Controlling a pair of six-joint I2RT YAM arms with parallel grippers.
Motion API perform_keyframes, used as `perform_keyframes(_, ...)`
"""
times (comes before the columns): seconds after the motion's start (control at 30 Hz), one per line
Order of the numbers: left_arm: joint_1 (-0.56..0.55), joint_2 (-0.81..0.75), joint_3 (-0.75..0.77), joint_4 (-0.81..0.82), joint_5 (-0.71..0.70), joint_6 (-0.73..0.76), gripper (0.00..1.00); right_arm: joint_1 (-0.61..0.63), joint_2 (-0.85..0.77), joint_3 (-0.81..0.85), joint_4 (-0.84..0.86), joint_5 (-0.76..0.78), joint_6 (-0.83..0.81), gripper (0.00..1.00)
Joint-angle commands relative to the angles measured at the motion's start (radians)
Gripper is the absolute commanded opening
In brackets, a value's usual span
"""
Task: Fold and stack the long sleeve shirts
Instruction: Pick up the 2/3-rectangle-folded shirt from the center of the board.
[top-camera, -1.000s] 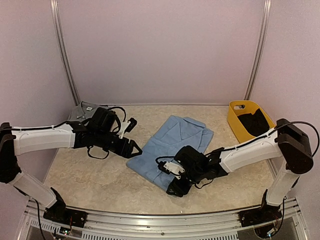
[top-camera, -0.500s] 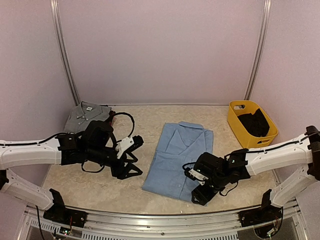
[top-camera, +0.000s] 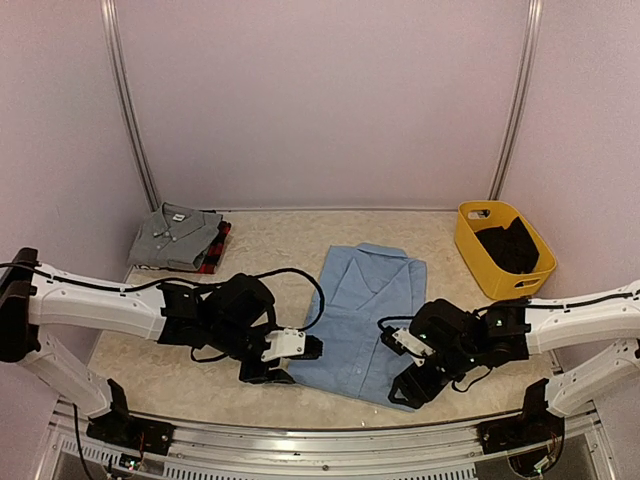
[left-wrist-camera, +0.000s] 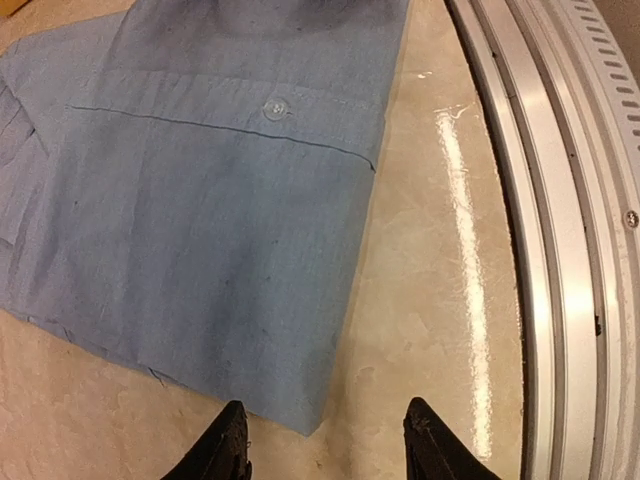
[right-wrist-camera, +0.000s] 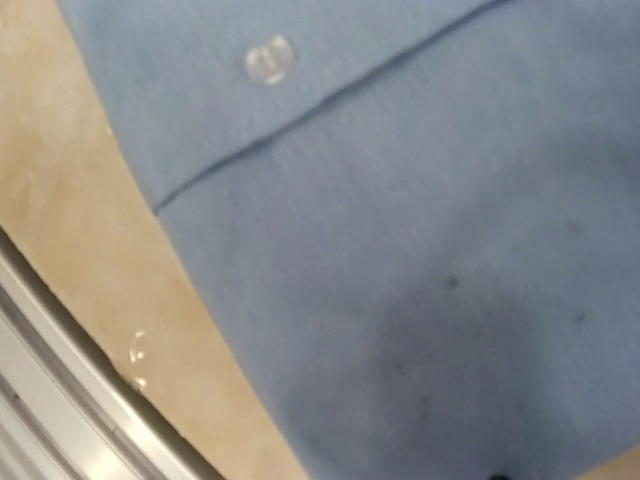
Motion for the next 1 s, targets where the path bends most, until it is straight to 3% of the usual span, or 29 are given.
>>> perform_keyframes(0.0, -0.023, 0.075, 0.079, -0.026, -0.068, 0.131, 0.47, 0.012, 0.000, -0.027, 0.057, -0.029, 0.013, 0.67)
perform_keyframes(0.2, -0.031, 0.204, 0.117, -0.063, -0.102, 0.156, 0.49, 0.011, -0.027, -0.051, 0.068, -0.038, 0.021, 0.66)
perform_keyframes(0.43, -0.031, 0.248, 0.093, -0.034, -0.138, 0.162, 0.52, 0.011, -0.030, -0.070, 0.091, -0.047, 0.019, 0.66)
perform_keyframes(0.97, -0.042, 0.311, 0.070, 0.018, -0.224, 0.176, 0.43, 0.013, -0.067, -0.099, 0.113, -0.076, 0.031, 0.65)
